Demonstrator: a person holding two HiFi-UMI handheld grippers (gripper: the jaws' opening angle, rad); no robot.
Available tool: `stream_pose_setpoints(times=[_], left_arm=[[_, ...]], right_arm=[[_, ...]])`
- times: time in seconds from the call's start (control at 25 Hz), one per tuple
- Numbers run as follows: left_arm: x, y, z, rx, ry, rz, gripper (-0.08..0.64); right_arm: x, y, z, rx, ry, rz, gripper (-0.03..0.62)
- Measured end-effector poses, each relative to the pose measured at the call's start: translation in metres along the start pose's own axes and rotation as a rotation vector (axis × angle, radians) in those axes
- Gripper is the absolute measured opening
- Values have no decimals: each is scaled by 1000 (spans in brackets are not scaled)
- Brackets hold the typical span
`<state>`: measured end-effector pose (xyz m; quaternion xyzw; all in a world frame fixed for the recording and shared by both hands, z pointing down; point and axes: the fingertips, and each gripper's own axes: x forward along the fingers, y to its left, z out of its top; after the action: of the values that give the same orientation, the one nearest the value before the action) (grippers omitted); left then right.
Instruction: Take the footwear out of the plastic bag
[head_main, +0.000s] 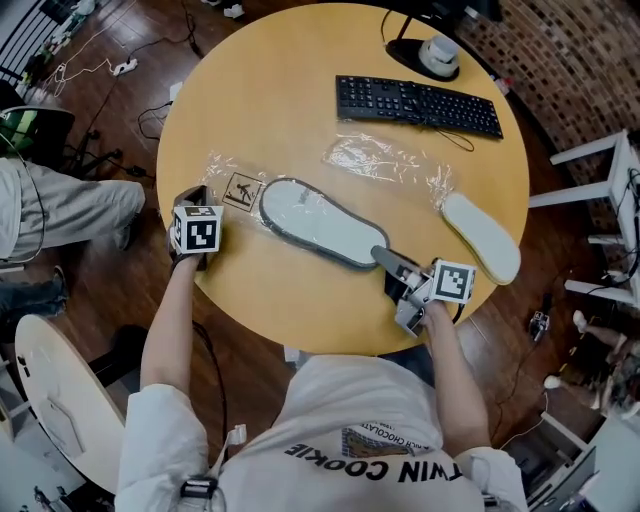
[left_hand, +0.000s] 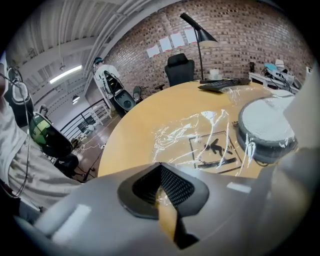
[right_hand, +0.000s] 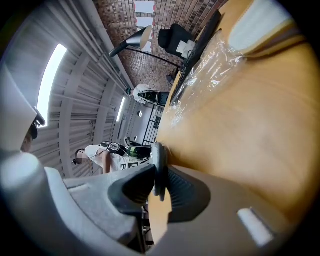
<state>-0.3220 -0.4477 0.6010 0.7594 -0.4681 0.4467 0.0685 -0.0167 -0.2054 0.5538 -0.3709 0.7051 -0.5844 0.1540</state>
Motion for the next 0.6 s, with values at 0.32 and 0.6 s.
stream_pose_setpoints(times=[0.32,0.6], left_arm=[[-57,-88,28,-83,-146,-119,6],[-59,-139,16,-133,-135,-183,6]], right_arm=[[-5,-4,-6,1,-10,-14,72],[-5,-2,-8,-13,-6,-7,72]])
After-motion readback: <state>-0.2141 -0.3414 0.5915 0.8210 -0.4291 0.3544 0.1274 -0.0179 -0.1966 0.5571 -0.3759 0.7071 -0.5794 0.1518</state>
